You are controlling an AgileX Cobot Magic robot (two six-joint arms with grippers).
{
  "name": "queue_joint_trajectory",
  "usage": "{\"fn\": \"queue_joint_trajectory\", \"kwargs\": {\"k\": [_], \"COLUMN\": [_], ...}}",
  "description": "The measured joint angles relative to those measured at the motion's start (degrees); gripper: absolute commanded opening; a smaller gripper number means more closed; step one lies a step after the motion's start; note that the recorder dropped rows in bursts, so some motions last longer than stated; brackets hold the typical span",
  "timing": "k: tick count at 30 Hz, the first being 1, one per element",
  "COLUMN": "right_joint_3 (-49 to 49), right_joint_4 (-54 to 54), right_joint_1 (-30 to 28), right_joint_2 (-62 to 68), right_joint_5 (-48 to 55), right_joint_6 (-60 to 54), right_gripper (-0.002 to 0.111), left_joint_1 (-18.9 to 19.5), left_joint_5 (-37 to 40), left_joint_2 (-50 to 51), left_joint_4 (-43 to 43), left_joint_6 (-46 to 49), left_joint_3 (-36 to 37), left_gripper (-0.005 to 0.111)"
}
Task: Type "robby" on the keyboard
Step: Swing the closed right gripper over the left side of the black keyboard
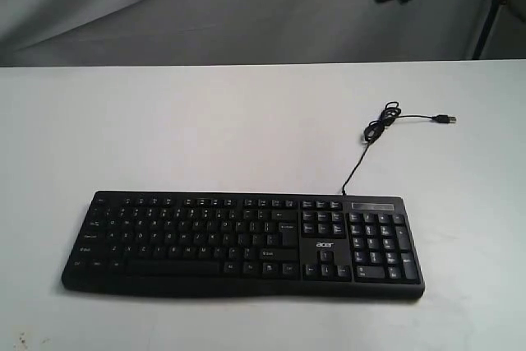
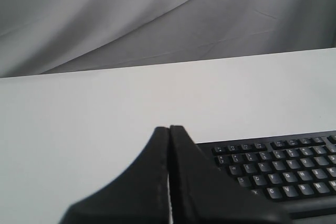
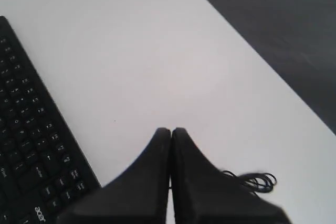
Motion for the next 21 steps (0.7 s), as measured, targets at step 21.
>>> {"fn": "queue_joint_trajectory", "kwargs": {"k": [21], "right_joint_3": [3.1], "right_joint_4": [13.9], "right_joint_1": [32.1], "right_joint_2": [23.1], "right_joint_5": [-21.3], "right_joint_6": [-16.8], "right_gripper": [0.0], "left_joint_1": [0.0], "left_joint_5": [0.0], "left_joint_2": [0.0], "left_joint_4": [0.0], "left_joint_6": [0.0], "left_joint_3": [0.0], "left_gripper": [0.0]}}
